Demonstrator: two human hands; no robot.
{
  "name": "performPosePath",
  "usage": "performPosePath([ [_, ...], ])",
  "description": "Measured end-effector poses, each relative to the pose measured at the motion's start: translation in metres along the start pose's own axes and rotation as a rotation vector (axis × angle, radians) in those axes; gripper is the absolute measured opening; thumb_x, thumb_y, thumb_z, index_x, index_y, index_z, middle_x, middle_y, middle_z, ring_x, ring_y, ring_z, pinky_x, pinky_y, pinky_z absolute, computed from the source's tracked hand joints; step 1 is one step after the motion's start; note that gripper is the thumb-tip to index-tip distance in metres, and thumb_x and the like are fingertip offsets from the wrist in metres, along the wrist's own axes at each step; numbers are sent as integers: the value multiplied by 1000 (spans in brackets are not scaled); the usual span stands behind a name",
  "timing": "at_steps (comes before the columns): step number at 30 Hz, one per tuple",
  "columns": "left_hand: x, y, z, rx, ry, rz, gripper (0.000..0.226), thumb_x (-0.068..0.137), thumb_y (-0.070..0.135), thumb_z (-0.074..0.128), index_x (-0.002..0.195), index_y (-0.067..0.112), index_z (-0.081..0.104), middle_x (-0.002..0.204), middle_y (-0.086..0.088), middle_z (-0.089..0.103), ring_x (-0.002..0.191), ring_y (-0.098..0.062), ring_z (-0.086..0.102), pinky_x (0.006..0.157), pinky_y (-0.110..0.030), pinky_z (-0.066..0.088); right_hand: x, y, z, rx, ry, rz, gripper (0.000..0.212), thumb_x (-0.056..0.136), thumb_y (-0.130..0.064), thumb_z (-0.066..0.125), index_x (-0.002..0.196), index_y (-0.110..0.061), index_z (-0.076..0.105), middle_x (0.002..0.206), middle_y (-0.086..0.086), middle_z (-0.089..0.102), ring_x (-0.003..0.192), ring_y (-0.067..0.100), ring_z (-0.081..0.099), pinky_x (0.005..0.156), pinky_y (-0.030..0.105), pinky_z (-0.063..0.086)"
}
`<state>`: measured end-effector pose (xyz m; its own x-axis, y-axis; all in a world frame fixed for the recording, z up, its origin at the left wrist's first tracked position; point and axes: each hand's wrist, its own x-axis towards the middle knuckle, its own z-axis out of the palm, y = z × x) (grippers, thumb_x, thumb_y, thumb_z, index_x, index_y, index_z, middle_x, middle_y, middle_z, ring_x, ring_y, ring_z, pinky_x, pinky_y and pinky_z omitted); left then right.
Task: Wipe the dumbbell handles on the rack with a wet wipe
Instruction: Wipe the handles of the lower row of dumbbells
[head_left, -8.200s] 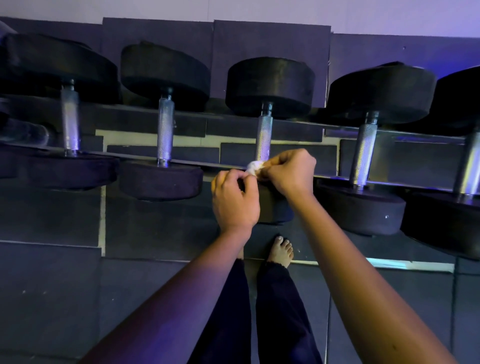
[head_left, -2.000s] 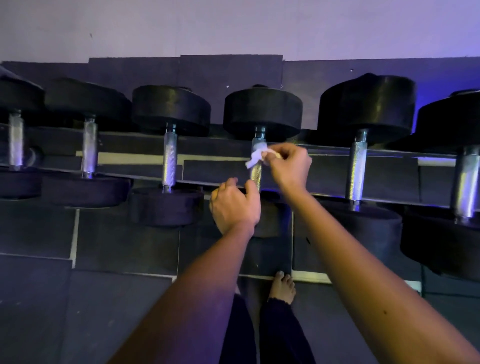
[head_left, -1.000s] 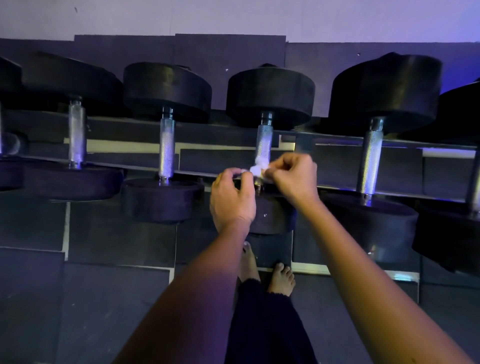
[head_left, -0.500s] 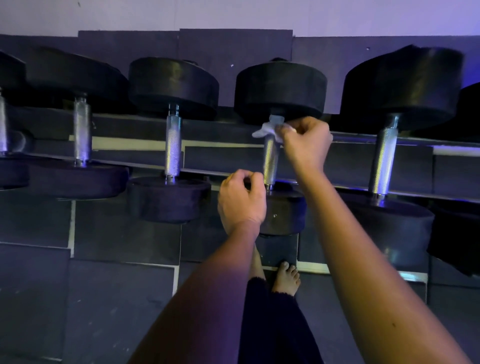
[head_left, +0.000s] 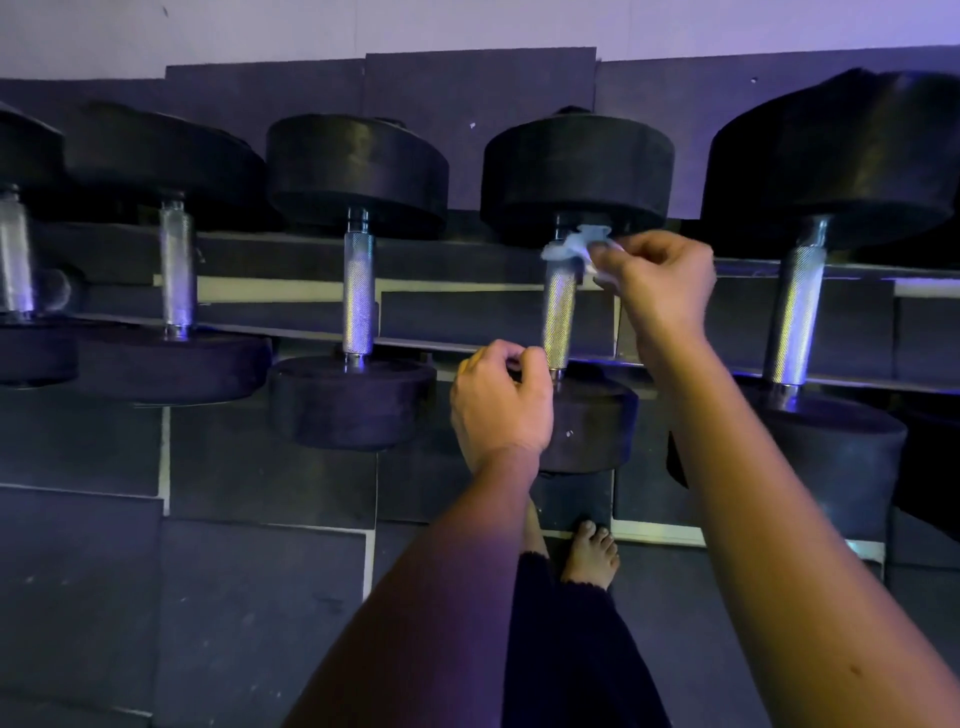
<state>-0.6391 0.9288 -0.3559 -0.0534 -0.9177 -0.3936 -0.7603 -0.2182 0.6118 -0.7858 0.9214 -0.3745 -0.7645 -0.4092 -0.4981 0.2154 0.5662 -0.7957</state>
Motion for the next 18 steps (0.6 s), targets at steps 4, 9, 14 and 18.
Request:
performPosePath([
  [4, 0, -2, 0, 11, -15, 8, 19, 87, 31, 52, 83, 21, 68, 86, 5, 63, 86, -20, 57, 70, -30, 39, 1, -2, 9, -54, -39, 6, 16, 66, -27, 84, 62, -19, 70, 70, -2, 73, 74, 14, 70, 77, 39, 59],
  [9, 0, -1, 1, 11, -4, 15, 28, 81, 40, 46, 81, 22, 68, 89, 3, 66, 88, -23, 57, 71, -31, 42, -33, 21, -10, -266, -233, 25, 16, 69, -15, 83, 61, -16, 69, 69, -1, 71, 67, 8, 62, 70, 29, 54],
  [14, 1, -2, 1, -1, 6, 28, 35, 75, 42, 42, 80, 21, 69, 88, 4, 67, 88, -23, 59, 74, -34, 46, -45, 24, -18, -247, -296, 22, 13, 72, -15, 83, 65, -17, 72, 67, -4, 71, 64, 5, 62, 67, 23, 54],
  [18, 2, -3, 2, -11, 7, 37, 32, 75, 41, 41, 77, 22, 68, 84, 5, 65, 85, -22, 59, 71, -32, 45, -6, 7, -3, 7, -83, 36, 10, 68, -23, 84, 66, -20, 74, 71, -1, 74, 69, 10, 65, 78, 38, 57],
])
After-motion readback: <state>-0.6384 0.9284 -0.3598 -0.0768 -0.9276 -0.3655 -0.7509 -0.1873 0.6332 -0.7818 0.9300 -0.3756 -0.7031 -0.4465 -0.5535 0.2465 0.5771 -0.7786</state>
